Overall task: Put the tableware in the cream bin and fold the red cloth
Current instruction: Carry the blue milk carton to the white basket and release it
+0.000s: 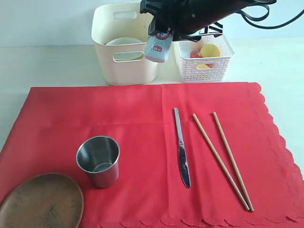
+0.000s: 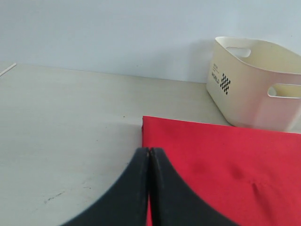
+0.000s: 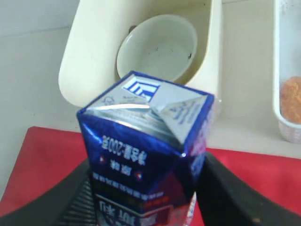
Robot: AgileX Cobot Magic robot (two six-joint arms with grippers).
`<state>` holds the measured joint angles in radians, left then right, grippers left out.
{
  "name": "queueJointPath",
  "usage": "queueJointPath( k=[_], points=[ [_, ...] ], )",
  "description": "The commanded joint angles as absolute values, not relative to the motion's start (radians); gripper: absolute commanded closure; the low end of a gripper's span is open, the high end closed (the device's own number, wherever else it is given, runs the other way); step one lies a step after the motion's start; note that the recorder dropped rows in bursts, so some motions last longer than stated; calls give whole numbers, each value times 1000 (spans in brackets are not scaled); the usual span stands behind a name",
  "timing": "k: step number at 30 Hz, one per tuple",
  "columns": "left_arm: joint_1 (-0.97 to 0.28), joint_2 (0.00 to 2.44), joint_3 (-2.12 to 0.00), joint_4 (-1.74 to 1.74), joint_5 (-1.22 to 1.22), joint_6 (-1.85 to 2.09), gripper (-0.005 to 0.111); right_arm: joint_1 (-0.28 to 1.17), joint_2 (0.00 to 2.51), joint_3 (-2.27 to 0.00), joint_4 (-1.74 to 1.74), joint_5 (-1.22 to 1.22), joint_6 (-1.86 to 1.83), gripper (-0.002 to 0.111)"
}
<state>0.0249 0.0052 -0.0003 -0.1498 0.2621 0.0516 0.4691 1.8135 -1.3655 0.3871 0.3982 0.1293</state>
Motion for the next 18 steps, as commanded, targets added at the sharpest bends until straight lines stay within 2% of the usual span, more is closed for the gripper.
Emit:
queueJointPath(
  k=[1,18],
  points=[
    [18,0,0,-143,255,52,104,463,1883,-1449,417,335,124,108],
    [18,0,0,-143,255,52,104,452,2227,-1984,408,348,97,108]
  ],
)
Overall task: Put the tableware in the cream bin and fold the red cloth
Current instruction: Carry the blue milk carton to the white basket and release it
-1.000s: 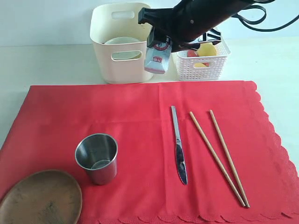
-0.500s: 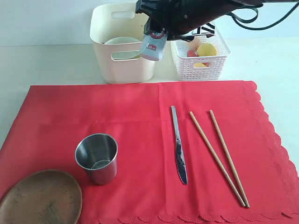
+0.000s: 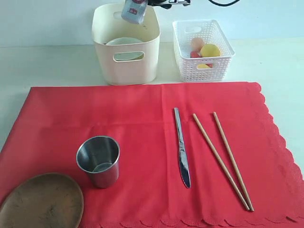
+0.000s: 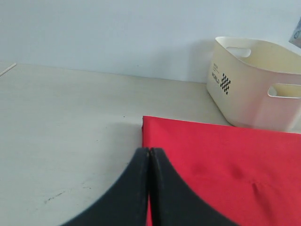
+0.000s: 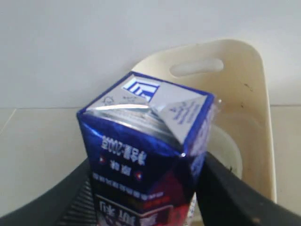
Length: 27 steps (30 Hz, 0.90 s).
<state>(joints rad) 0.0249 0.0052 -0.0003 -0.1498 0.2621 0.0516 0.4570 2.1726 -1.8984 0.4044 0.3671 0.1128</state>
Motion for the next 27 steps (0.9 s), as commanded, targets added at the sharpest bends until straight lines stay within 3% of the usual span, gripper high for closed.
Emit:
queueJointPath(
  k=[1,15,27],
  points=[
    [18,0,0,-143,255,52,104,452,2239,-1994,399,349,97,108],
    [18,0,0,-143,255,52,104,433,2217,-2003,378,449,106,108],
    [18,0,0,-143,255,52,104,238,2179,-2003,269,634,84,108]
  ],
)
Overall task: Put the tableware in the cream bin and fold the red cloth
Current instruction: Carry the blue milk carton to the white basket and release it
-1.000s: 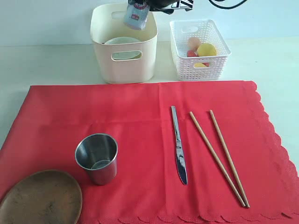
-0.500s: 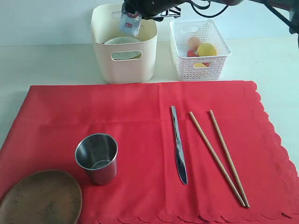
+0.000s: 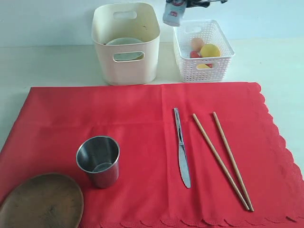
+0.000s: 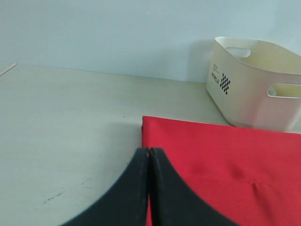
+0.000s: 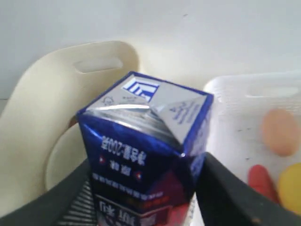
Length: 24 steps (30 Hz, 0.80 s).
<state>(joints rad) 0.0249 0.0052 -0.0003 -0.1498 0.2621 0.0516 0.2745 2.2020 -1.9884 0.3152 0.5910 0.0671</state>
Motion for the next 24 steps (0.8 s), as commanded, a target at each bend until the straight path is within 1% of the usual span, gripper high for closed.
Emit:
queueJointPath(
  k=[1,5,12,14,15,18,22,24],
  points=[
    [18,0,0,-143,255,52,104,230,2179,-2003,269,652,95,108],
    [18,0,0,-143,255,52,104,196,2178,-2003,269,703,39,108],
    [18,0,0,-143,255,52,104,116,2217,-2003,209,647,29,108],
    [18,0,0,-143,255,52,104,105,2243,-2003,241,649,85,106],
    [18,0,0,-143,255,52,104,105,2255,-2003,253,640,113,104],
    [18,0,0,-143,255,52,104,111,2283,-2001,277,620,126,90],
    [18,0,0,-143,255,52,104,126,2298,-2001,300,606,72,65],
    [18,0,0,-143,255,52,104,128,2300,-2001,314,606,68,55]
  ],
)
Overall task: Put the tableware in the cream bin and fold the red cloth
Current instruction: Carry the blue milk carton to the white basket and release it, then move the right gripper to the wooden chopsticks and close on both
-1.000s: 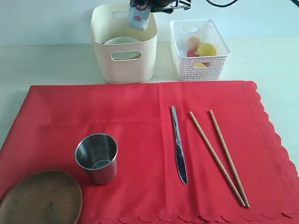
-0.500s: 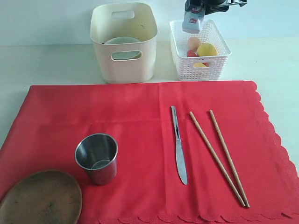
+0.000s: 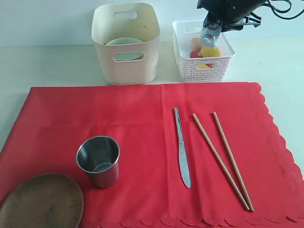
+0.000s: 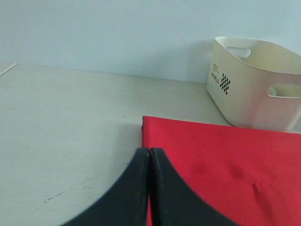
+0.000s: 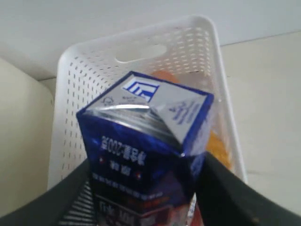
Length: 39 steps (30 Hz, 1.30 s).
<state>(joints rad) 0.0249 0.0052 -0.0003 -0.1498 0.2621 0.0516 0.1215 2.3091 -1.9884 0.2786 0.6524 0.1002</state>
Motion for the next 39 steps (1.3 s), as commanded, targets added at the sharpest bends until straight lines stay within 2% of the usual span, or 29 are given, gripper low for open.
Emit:
queueJointPath(
  k=[1,7,12,15,21,24,29,39],
  points=[
    [18,0,0,-143,255,52,104,128,2297,-2001,314,613,68,50],
    [18,0,0,-143,255,52,104,128,2247,-2001,314,698,-18,29],
    [18,0,0,-143,255,52,104,128,2170,-2001,367,822,-25,29],
    [18,0,0,-143,255,52,104,126,2115,-2001,350,915,-25,39],
    [18,0,0,-143,255,52,104,126,1986,-1979,311,1016,-25,87],
    [18,0,0,-143,255,52,104,126,1903,-1910,292,1016,-25,108],
    [18,0,0,-143,255,52,104,126,1772,-1731,223,1001,-25,108],
    [18,0,0,-143,255,52,104,128,1511,-1295,235,817,-25,108]
  ],
)
